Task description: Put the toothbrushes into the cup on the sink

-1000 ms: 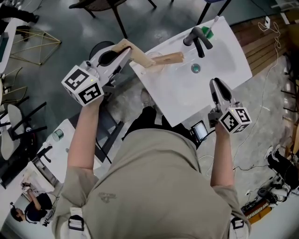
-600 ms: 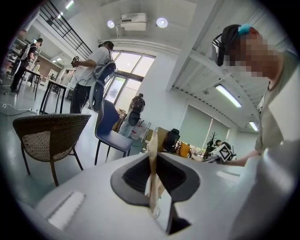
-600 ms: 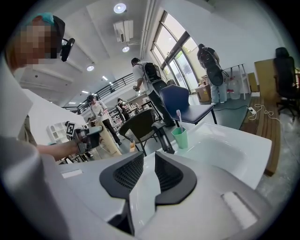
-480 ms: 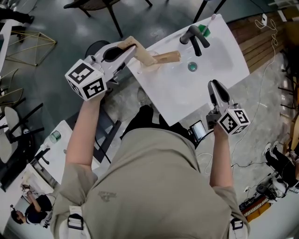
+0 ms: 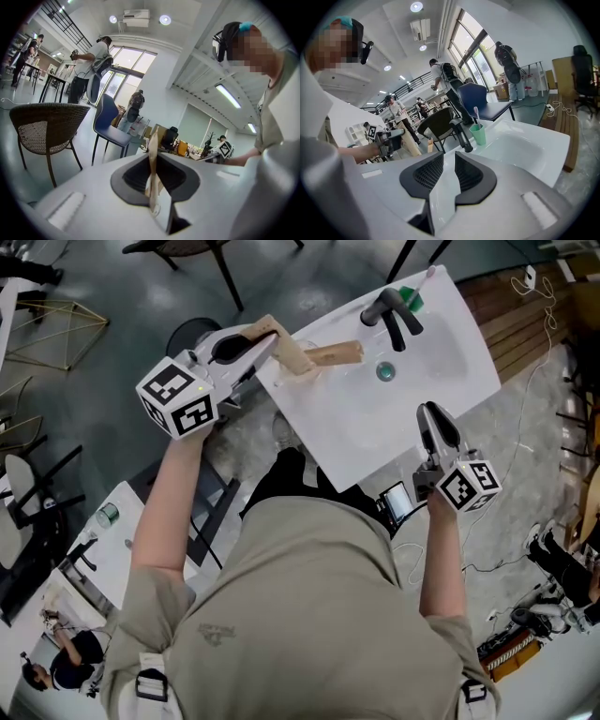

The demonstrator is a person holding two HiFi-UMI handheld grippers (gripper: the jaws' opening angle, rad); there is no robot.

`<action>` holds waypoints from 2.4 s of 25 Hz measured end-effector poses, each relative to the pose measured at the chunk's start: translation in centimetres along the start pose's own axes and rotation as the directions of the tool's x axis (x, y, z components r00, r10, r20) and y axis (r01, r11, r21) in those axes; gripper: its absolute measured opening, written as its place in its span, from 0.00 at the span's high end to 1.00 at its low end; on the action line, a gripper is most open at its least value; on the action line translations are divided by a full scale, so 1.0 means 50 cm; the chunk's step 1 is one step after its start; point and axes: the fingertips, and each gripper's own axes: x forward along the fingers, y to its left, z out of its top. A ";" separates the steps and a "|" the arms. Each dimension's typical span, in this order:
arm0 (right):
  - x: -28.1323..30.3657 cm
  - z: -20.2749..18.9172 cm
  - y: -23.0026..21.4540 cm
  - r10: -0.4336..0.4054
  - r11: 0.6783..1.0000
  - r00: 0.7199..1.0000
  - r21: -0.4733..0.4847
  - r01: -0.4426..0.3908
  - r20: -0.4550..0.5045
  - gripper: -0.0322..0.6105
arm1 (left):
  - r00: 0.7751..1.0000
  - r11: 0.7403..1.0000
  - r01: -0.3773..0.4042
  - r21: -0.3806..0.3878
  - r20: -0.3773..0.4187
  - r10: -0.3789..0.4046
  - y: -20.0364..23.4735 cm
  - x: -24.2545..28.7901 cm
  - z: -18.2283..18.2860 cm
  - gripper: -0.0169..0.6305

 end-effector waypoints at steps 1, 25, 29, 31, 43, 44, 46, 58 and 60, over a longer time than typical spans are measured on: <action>0.000 -0.001 -0.001 -0.001 1.000 1.000 0.002 0.001 -0.001 0.82 | 1.000 1.000 0.002 -0.001 -0.001 -0.002 0.001 0.002 -0.003 0.92; 0.013 -0.033 0.012 -0.002 1.000 0.999 0.012 0.002 -0.048 0.82 | 0.998 0.999 0.029 -0.028 -0.056 -0.031 0.025 0.029 -0.077 0.92; 0.015 -0.034 0.015 -0.001 1.000 0.999 0.011 0.002 -0.051 0.82 | 0.998 0.999 0.033 -0.033 -0.060 -0.035 0.026 0.032 -0.083 0.92; 0.017 -0.037 0.016 0.001 1.000 0.998 0.011 0.000 -0.057 0.82 | 0.997 0.999 0.032 -0.036 -0.063 -0.034 0.027 0.034 -0.088 0.92; 0.027 -0.059 0.018 0.012 1.000 0.996 0.023 -0.010 -0.088 0.82 | 0.996 0.999 0.027 -0.039 -0.087 -0.030 0.029 0.048 -0.111 0.91; 0.027 -0.061 0.018 0.013 1.000 0.996 0.024 -0.011 -0.091 0.82 | 0.995 0.999 0.027 -0.036 -0.091 -0.030 0.029 0.050 -0.113 0.91; 0.029 -0.065 0.020 0.017 1.000 0.995 0.027 -0.014 -0.098 0.82 | 0.995 0.999 0.028 -0.029 -0.099 -0.031 0.027 0.053 -0.118 0.91; 0.035 -0.084 0.021 0.032 0.998 0.993 0.055 -0.026 -0.118 0.82 | 0.991 0.999 0.036 -0.025 -0.128 -0.039 0.020 0.067 -0.141 0.91; 0.035 -0.083 0.019 0.033 0.998 0.993 0.057 -0.027 -0.117 0.82 | 0.990 0.999 0.037 -0.022 -0.134 -0.040 0.017 0.069 -0.144 0.91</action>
